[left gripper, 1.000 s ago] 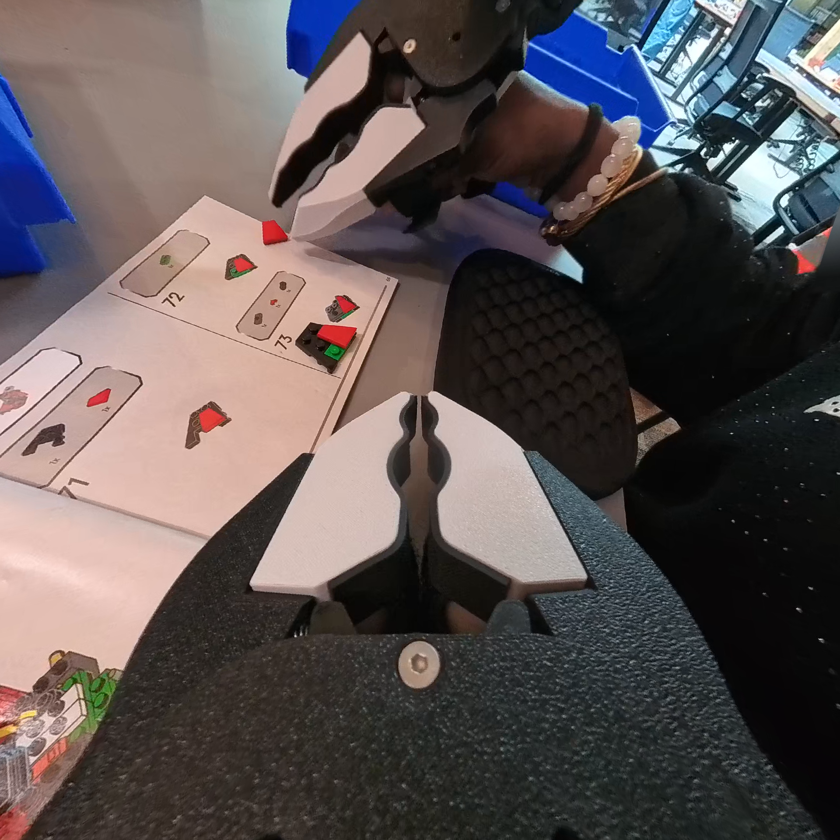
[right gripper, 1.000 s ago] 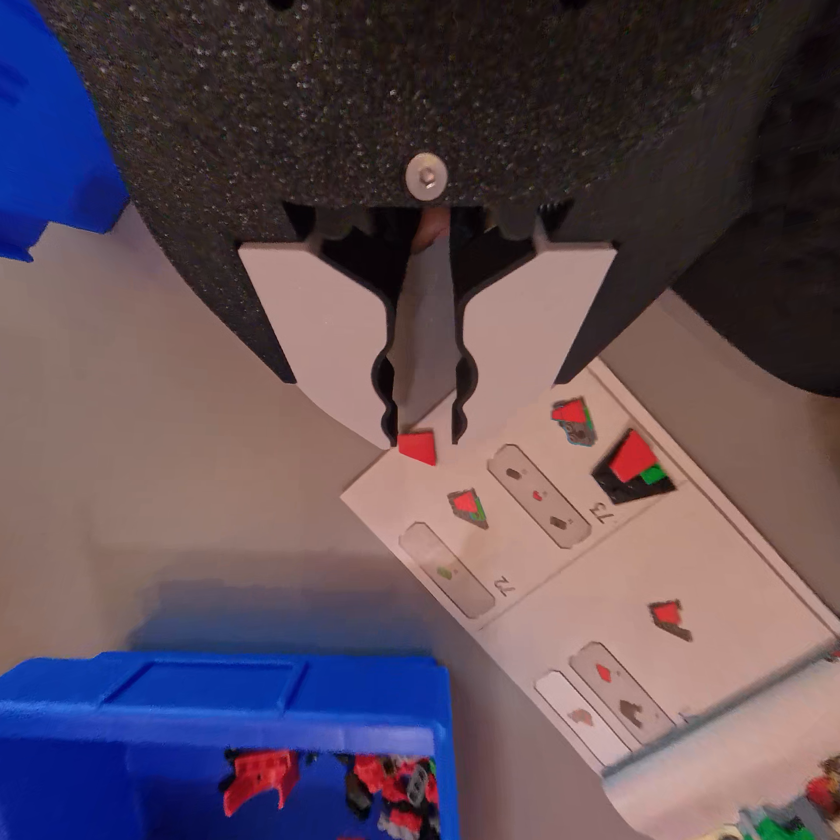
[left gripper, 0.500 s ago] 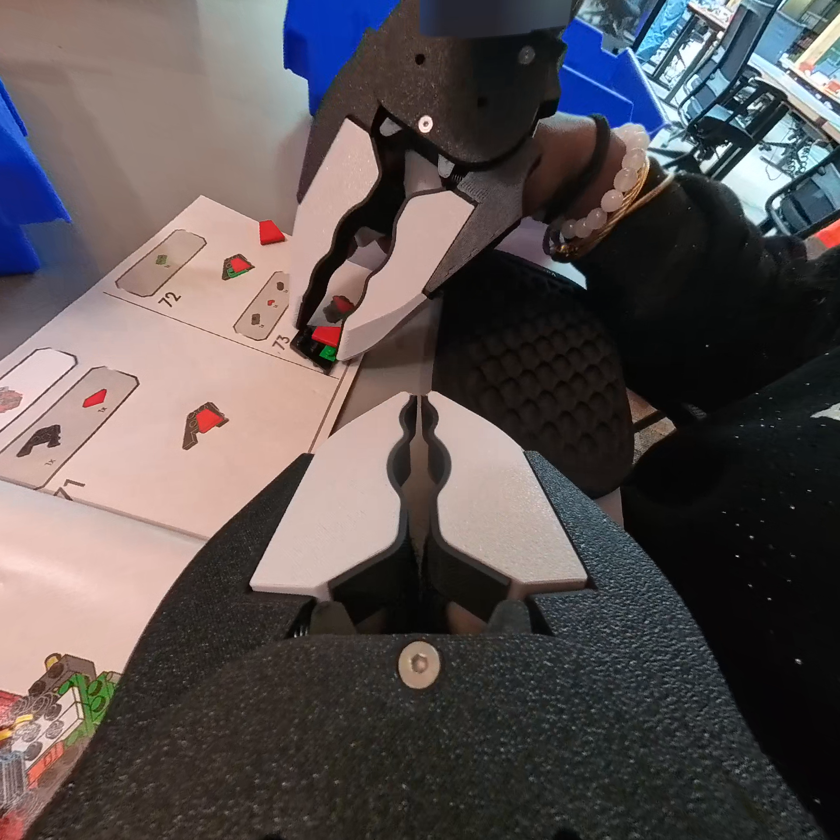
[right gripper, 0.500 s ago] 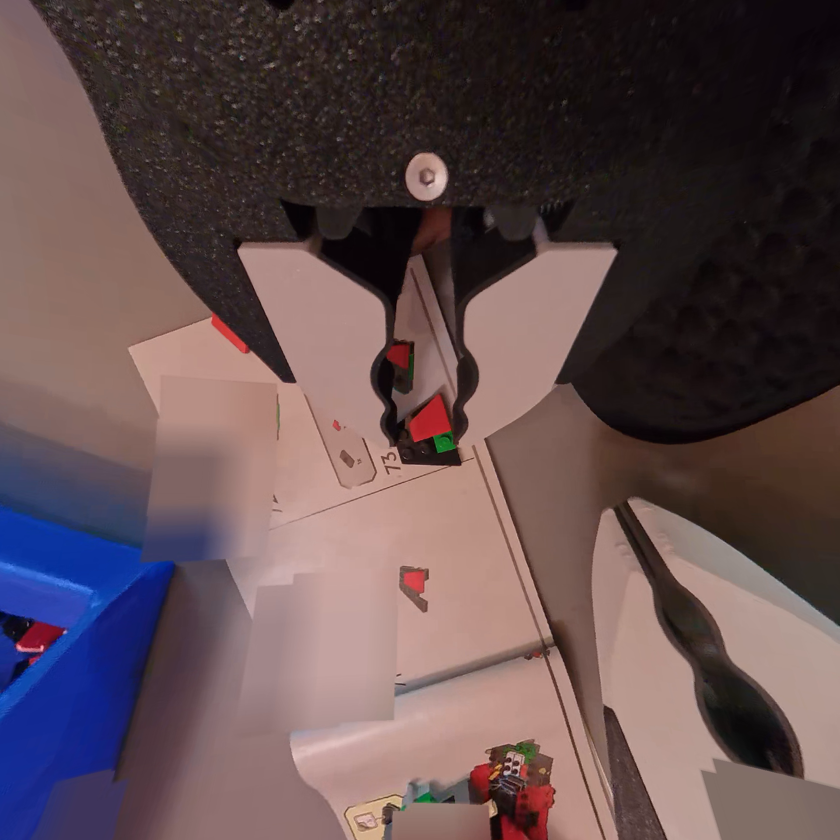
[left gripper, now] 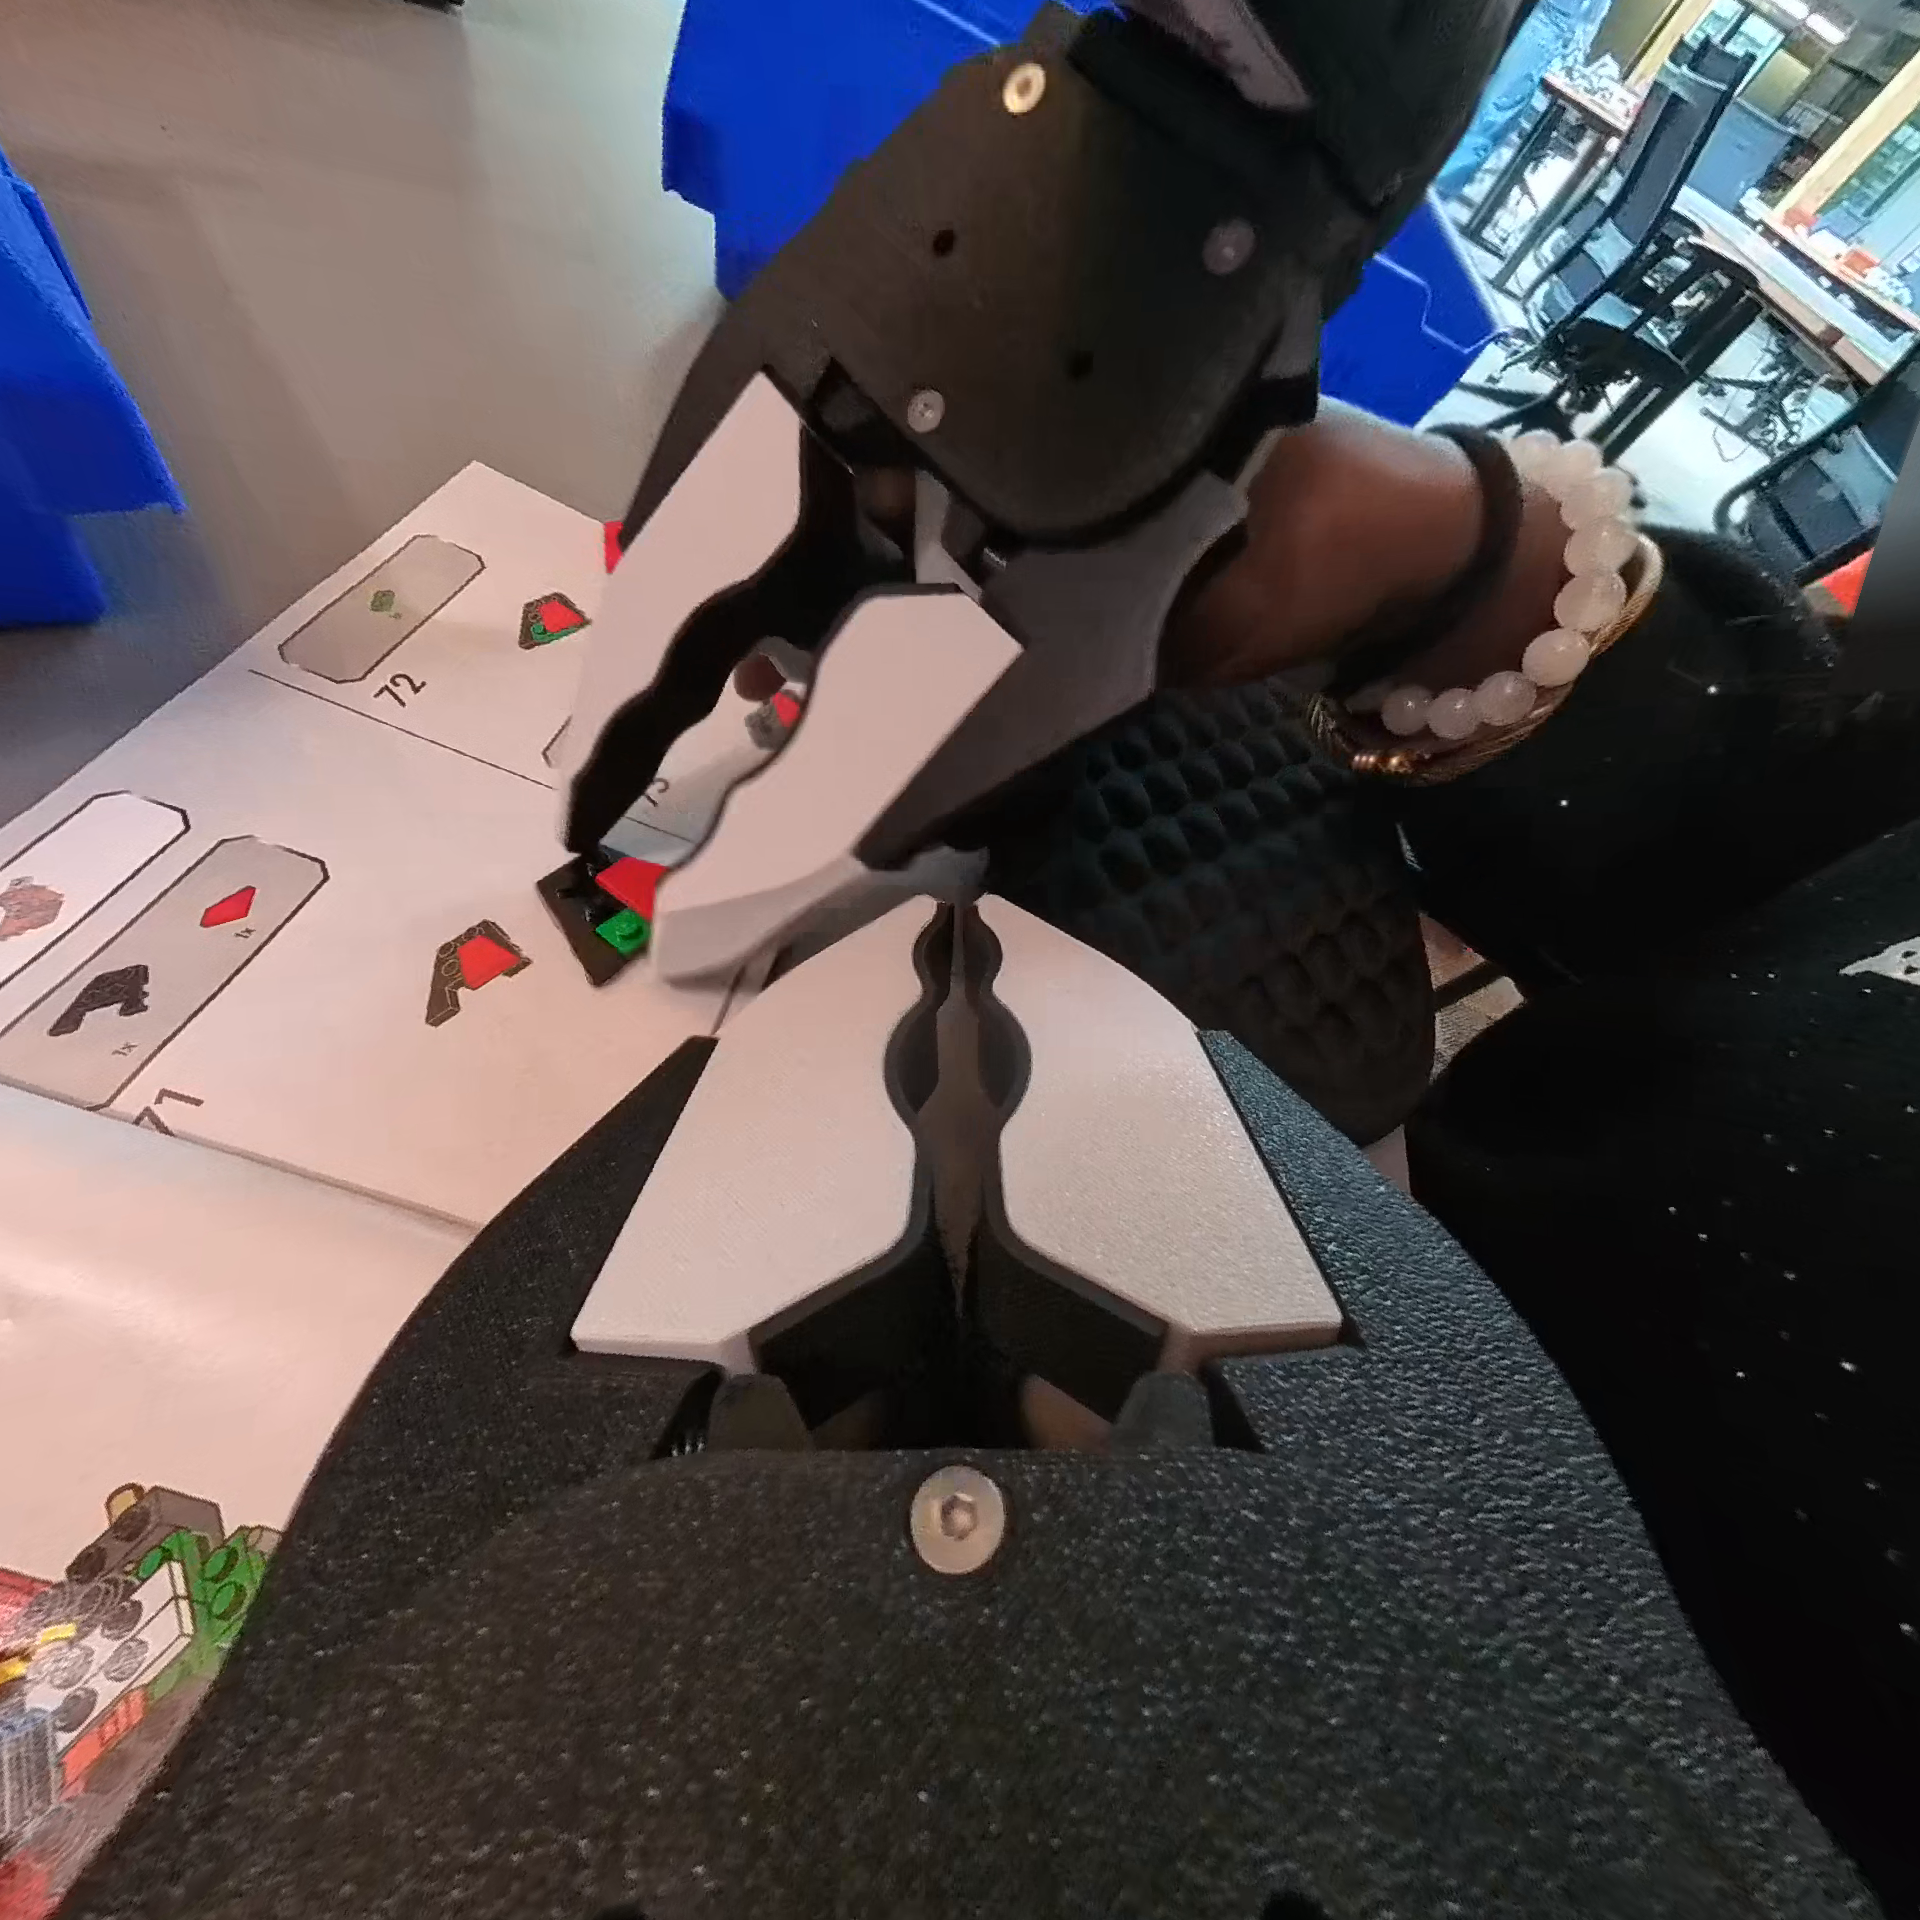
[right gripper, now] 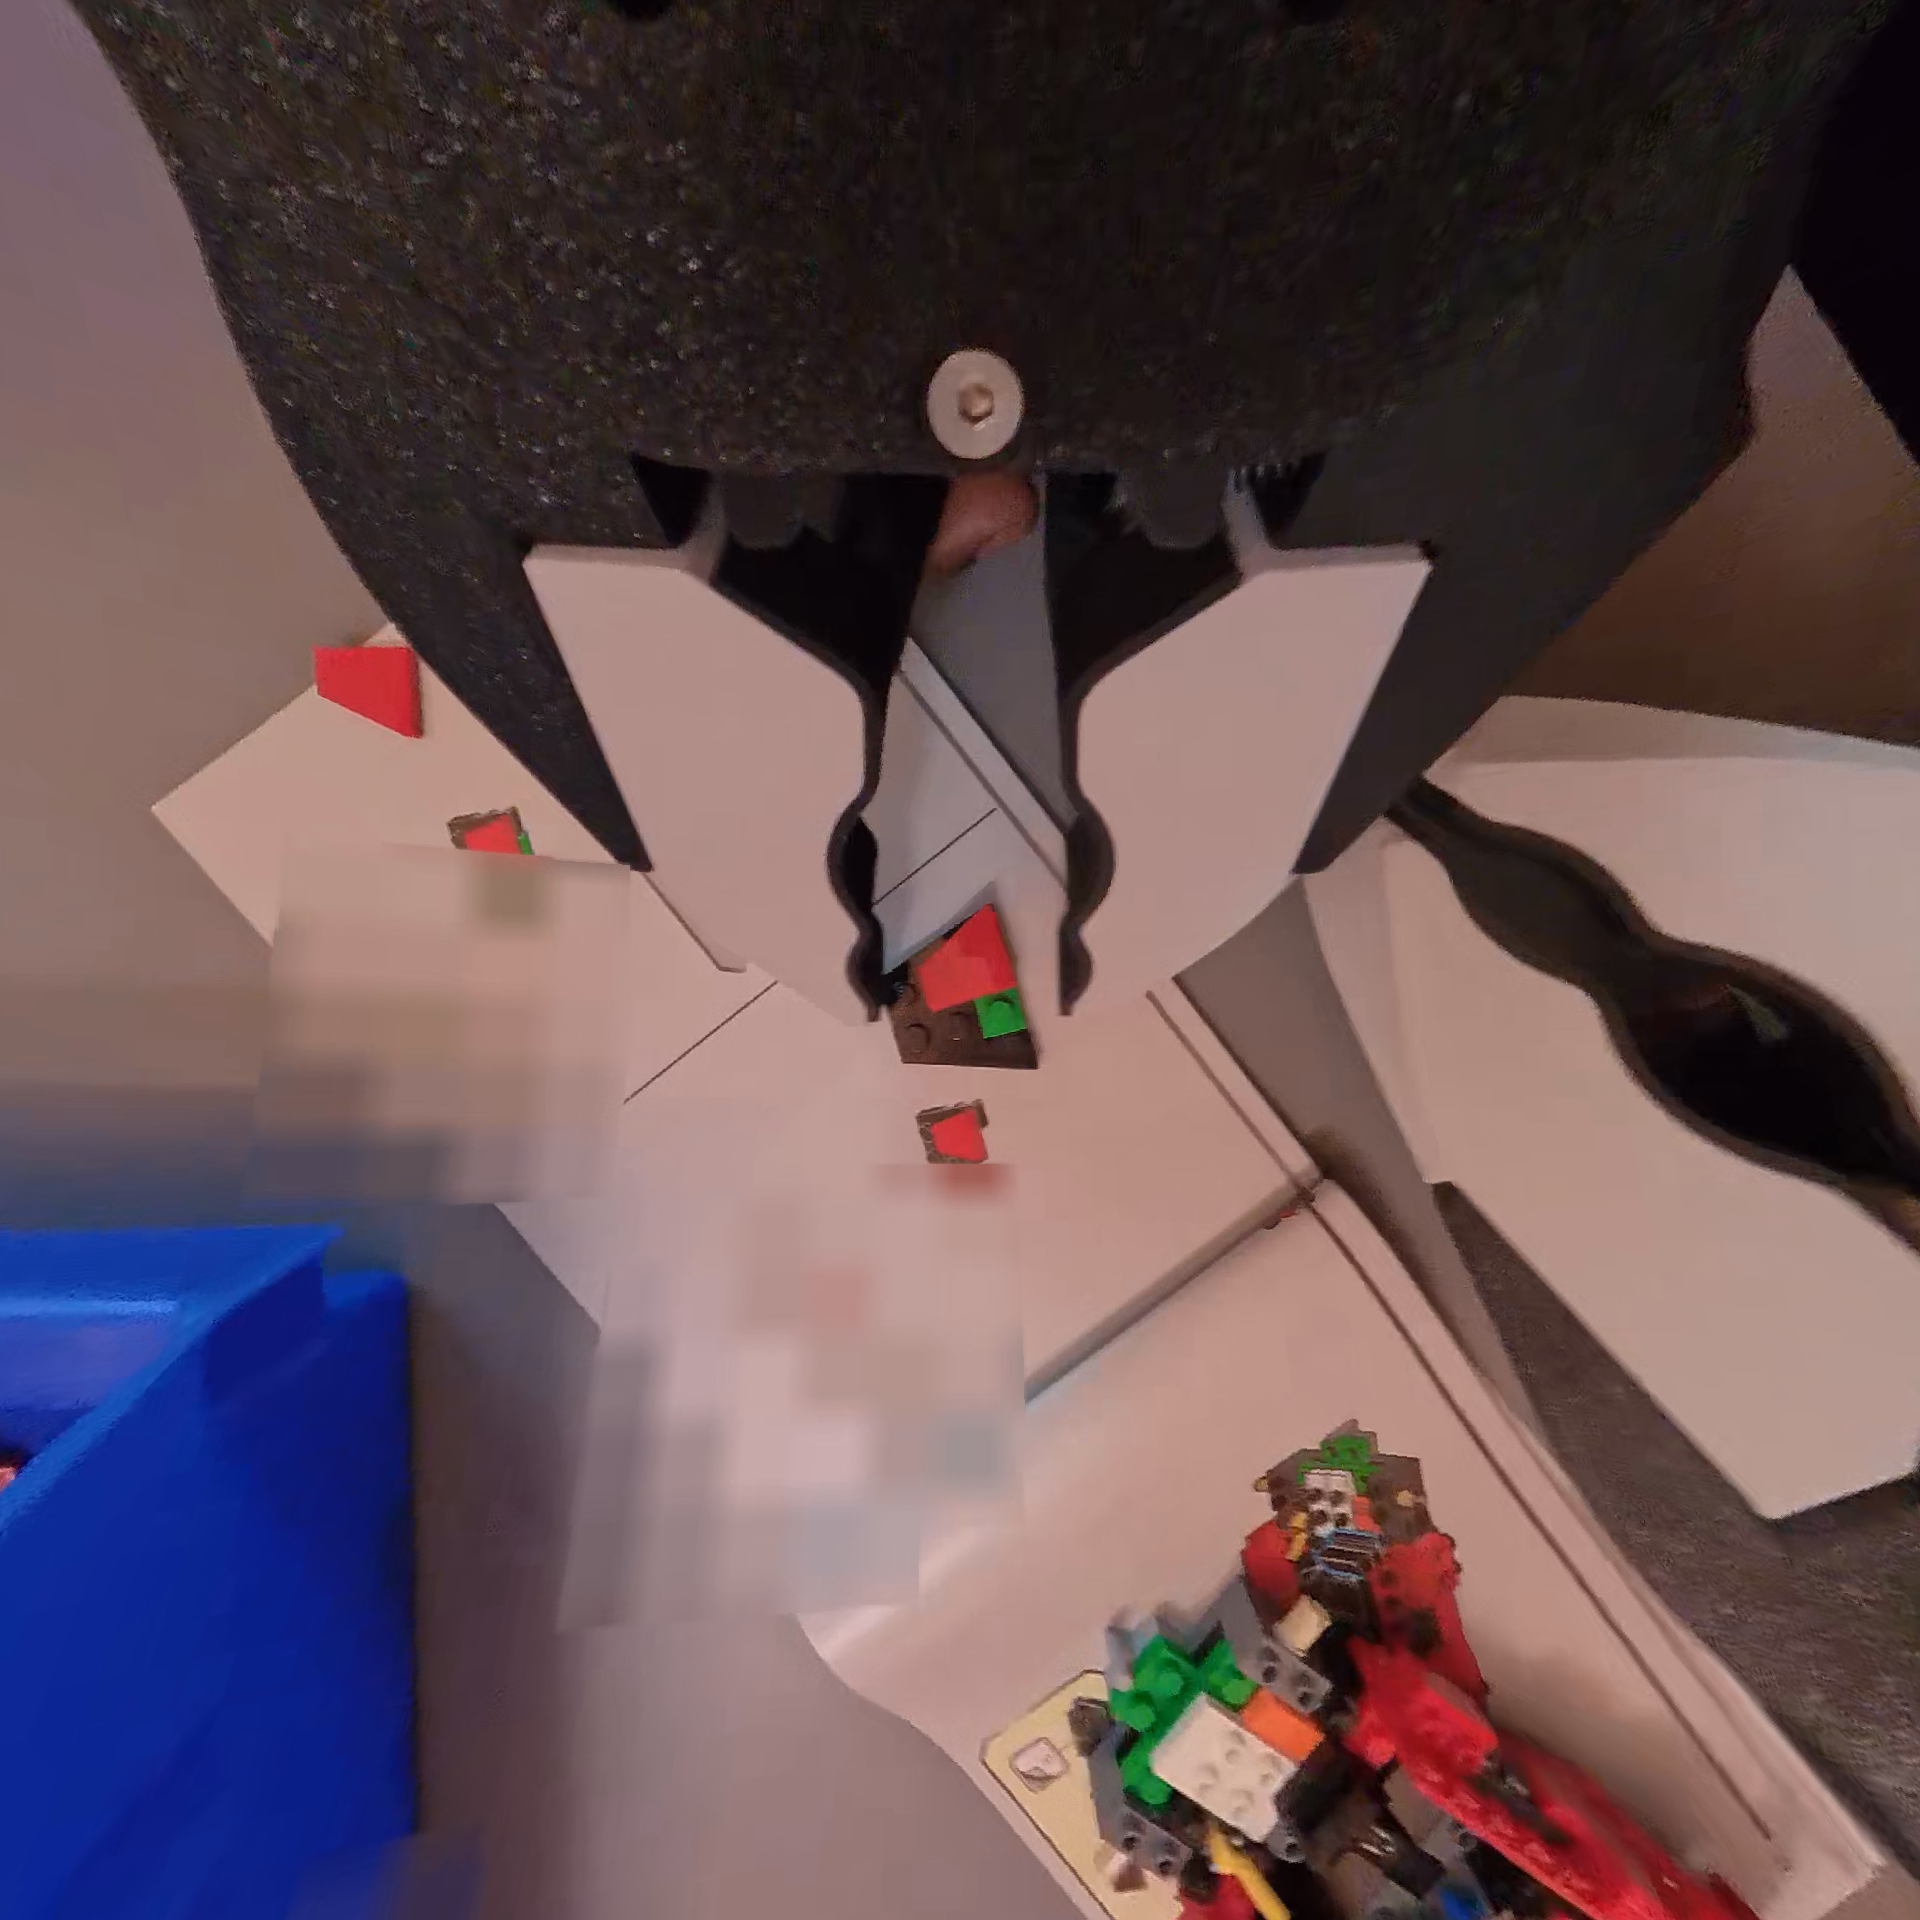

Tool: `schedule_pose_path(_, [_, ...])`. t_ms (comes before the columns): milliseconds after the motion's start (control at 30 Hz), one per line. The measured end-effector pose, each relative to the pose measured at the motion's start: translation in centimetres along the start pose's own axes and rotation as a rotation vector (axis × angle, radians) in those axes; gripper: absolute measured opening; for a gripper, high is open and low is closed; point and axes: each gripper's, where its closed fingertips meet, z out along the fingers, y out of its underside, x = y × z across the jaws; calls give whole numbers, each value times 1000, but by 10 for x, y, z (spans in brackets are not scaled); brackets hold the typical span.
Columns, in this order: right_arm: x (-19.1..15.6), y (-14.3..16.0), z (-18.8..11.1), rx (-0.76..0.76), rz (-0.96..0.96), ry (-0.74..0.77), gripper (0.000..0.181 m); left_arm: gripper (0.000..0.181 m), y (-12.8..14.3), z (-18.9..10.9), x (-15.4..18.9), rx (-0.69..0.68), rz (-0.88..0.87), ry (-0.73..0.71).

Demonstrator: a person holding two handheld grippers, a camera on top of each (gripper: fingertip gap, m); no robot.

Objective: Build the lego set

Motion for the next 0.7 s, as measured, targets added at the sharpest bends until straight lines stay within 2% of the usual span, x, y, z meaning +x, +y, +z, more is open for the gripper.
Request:
schedule_pose_path(67, [-2,1,-4,3,6,-12,42,1,1,0,1,-5,5,7])
schedule_pose_path(200, [7,4,-15,42,25,-1,38,1,1,1,3,-10,27,6])
schedule_pose_path(300, [2,3,-8,83,42,-36,38,1,1,0,3,-4,21,5])
schedule_pose_path(367, [3,5,-1,60,0,-9,38,1,0,0,3,-1,20,6])
schedule_pose_path(433, [4,4,-3,64,-68,15,24,1,1,0,3,-3,24,5])
schedule_pose_path(533, [12,13,-11,17,-126,0,24,1,1,0,3,-4,25,7])
schedule_pose_path(700, [43,14,-32,30,-274,-70,24,1,1,0,3,-5,26,9])
